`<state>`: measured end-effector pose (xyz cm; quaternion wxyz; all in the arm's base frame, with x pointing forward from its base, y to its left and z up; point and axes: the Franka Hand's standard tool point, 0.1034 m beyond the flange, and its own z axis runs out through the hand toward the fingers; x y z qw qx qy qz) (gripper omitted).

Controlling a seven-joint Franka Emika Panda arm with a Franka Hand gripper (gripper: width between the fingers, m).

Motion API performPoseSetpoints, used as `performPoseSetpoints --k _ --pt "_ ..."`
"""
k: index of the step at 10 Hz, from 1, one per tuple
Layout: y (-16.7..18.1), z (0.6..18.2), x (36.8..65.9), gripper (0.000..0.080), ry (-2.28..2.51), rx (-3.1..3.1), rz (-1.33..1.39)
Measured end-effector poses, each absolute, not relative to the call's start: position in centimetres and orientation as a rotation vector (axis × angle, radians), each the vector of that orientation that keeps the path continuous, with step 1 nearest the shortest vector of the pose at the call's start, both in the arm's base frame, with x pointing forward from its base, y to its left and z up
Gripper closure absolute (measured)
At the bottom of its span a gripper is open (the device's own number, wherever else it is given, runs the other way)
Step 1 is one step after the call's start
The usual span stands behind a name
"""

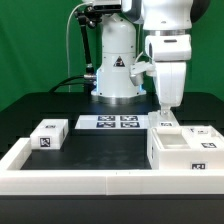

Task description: Assemble cabinet

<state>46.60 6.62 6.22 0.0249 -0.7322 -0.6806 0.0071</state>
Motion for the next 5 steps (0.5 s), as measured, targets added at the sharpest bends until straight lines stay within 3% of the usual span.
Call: performPoseSetpoints --k 5 --pt "6.30 6.36 47.38 0.0729 -2.146 -2.219 0.033"
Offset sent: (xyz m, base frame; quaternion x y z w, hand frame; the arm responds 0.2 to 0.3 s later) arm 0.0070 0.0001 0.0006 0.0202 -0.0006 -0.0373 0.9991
